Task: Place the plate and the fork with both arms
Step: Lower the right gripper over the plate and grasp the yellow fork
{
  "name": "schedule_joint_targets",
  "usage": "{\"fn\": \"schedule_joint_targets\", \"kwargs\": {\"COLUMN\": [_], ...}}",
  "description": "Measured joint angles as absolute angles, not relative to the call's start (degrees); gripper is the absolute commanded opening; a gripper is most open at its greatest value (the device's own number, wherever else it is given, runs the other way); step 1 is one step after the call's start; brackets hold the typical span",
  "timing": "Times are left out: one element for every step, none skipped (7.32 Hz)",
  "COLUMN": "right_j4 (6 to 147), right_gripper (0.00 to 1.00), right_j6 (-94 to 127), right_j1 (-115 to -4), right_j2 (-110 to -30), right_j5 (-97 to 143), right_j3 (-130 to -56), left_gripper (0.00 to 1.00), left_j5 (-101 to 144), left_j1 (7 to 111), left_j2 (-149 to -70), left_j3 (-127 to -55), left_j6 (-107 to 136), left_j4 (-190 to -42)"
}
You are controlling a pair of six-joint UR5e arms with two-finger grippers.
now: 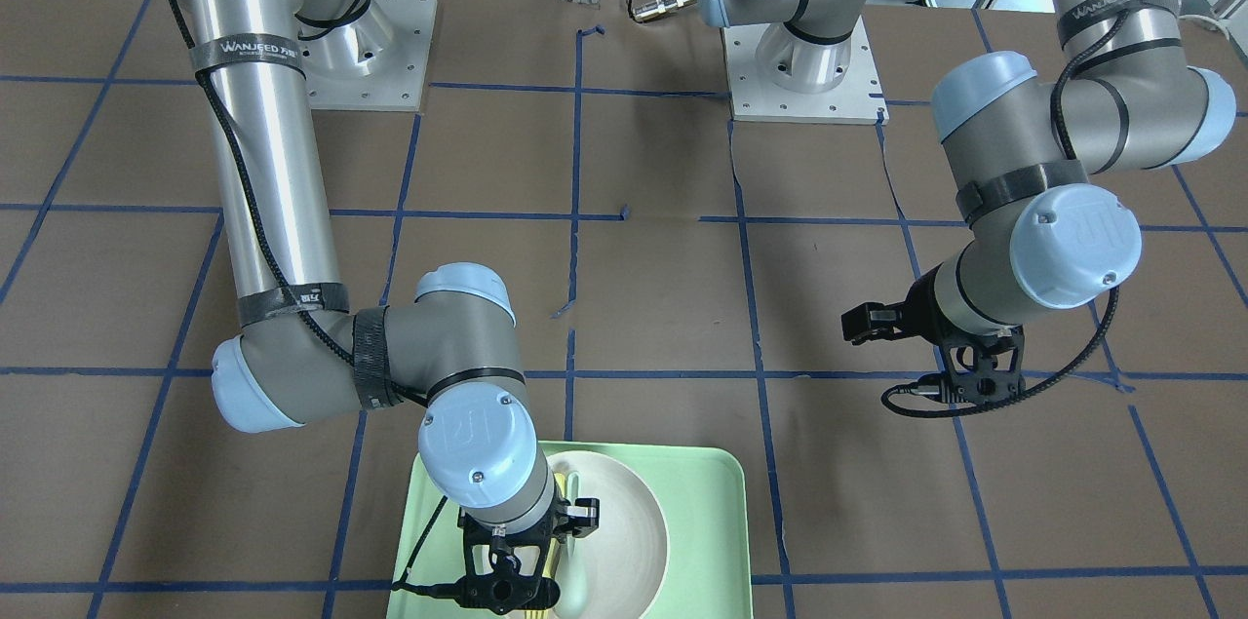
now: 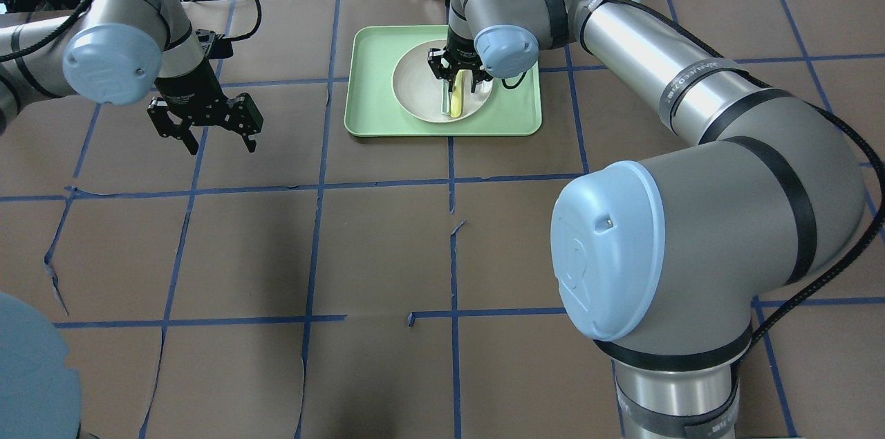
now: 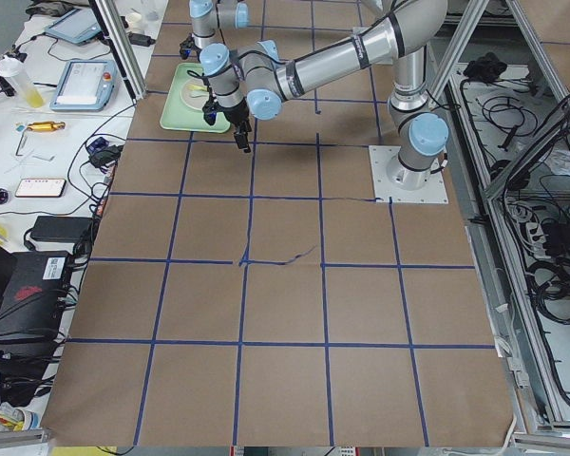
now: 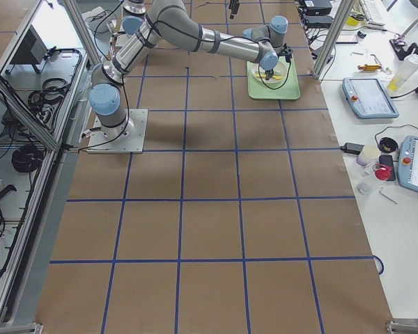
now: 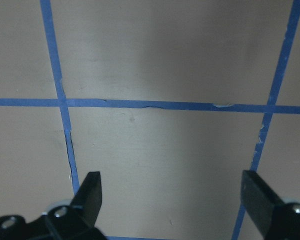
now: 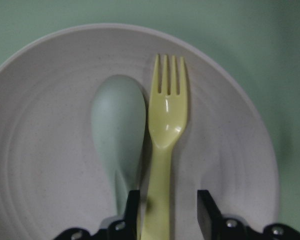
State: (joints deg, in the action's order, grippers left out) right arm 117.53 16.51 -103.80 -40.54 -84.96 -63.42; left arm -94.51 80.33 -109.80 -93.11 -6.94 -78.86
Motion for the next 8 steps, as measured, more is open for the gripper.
{"fn": "schedule_joint_targets", "kwargs": {"right_j4": [117.57,117.57,117.52,117.45,117.29,117.08,116.9,116.79], "right_gripper": [0.34,0.32,0.13,0.0,0.0,0.0,0.0,0.0], "right_j6": [16.47,16.53,16.66,16.63,16.53,16.51,16.8,17.4], "right_j1": [-103.8,-103.8,-103.8,-103.8,-103.8,-103.8,-103.8,-103.82], "right_j2": [-40.42,-40.25,-40.13,-40.06,-40.12,-40.33,-40.62,-41.07], "right_j5": [-84.98,-84.97,-84.94,-84.91,-84.91,-84.9,-84.89,-84.78], "right_j3": [-63.44,-63.45,-63.48,-63.51,-63.53,-63.55,-63.53,-63.51], "left_gripper": [1.0,1.0,1.0,1.0,1.0,1.0,1.0,1.0], "left_j5": [-94.54,-94.54,-94.53,-94.55,-94.56,-94.57,-94.67,-94.95], "left_j1": [80.33,80.33,80.33,80.33,80.33,80.33,80.31,80.28], "left_j2": [-109.97,-110.06,-110.09,-110.11,-110.15,-110.16,-110.16,-110.17], "left_j3": [-93.14,-93.15,-93.16,-93.16,-93.16,-93.23,-93.36,-93.55], "left_j6": [-6.94,-6.94,-6.94,-6.94,-6.94,-6.96,-7.04,-7.18], "left_j4": [-78.65,-78.55,-78.51,-78.47,-78.43,-78.41,-78.4,-78.4]}}
